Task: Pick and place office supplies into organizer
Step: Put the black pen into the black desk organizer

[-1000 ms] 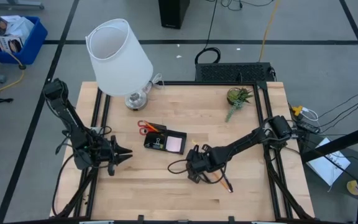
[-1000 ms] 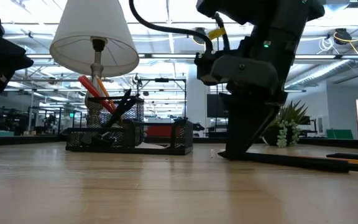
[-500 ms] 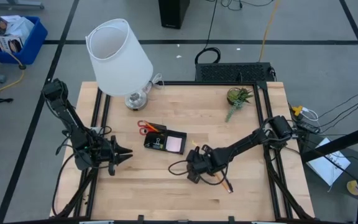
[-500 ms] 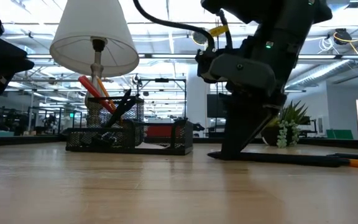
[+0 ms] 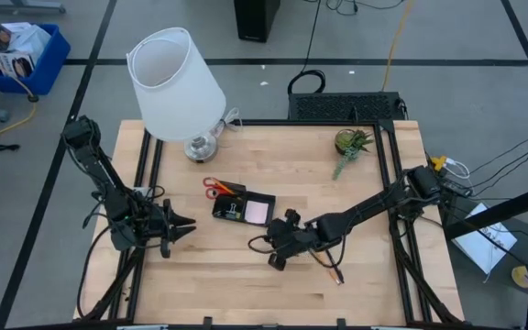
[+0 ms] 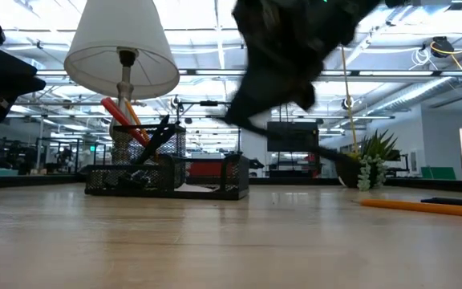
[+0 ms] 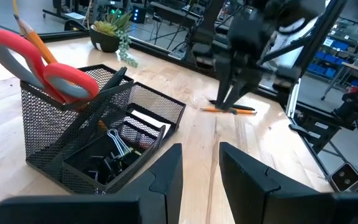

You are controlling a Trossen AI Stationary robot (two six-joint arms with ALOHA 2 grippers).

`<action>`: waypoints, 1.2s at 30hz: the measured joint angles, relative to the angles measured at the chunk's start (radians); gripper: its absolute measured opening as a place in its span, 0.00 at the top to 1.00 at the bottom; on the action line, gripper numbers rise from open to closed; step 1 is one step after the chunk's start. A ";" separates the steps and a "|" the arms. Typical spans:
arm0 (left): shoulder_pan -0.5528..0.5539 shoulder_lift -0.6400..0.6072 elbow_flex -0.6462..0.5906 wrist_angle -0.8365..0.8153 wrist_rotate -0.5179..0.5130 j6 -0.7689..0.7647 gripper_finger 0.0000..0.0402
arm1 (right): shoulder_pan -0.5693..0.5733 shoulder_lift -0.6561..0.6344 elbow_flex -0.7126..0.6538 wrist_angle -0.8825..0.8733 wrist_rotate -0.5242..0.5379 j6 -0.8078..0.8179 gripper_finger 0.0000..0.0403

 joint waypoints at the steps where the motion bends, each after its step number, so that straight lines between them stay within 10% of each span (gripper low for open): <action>1: 0.000 0.000 0.000 0.000 0.000 0.000 0.73 | 0.000 -0.006 0.000 0.033 0.019 -0.027 0.96; 14: 0.000 0.000 0.000 0.004 0.000 0.000 0.73 | -0.106 0.035 -0.041 0.688 0.107 -0.485 0.94; 21: 0.000 0.000 0.000 0.001 0.000 0.000 0.73 | -0.231 0.132 -0.041 1.063 -0.059 -0.565 0.95; 36: 0.000 0.000 0.000 -0.026 0.000 -0.001 0.73 | -0.361 0.212 0.048 1.260 -0.157 -0.575 0.95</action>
